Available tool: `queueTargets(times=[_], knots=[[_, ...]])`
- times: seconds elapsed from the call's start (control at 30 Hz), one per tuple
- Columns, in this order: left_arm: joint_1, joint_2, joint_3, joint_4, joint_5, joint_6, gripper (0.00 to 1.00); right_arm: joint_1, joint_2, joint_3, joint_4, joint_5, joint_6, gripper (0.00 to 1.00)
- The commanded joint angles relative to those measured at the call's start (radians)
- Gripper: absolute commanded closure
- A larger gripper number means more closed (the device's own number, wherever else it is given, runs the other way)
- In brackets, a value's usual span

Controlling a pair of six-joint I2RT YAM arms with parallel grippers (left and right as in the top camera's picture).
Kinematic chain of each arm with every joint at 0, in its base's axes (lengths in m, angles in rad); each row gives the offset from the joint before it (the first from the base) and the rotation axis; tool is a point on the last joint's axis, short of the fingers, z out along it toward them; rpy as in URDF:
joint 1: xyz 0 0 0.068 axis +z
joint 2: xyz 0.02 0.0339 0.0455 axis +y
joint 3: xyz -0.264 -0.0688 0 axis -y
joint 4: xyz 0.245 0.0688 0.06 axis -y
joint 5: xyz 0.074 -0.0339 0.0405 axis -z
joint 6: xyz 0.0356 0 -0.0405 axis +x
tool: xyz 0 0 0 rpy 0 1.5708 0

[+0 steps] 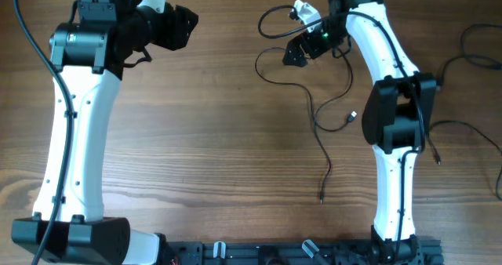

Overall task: Untangle cables
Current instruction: 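Move the right gripper left and grasp the center black cable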

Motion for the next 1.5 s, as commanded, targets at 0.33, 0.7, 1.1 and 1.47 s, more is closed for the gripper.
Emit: queueTargets(times=[0.33,0.7,1.1,1.47], knots=[[0.002,-0.122,0.001,-0.008,0.023,-0.012,0.43,0.024,0.076,-0.007,0.034,-0.104,-0.018,0.00],[0.003,-0.122,0.001,-0.039,0.023,0.000,0.43,0.107,0.085,-0.008,0.051,-0.098,0.041,0.00],[0.003,-0.122,0.001,-0.076,-0.008,0.048,0.44,0.156,0.085,-0.008,0.088,-0.099,0.122,0.00],[0.003,-0.123,0.001,-0.089,-0.007,0.070,0.46,0.163,0.130,-0.008,0.112,-0.099,0.174,0.00]])
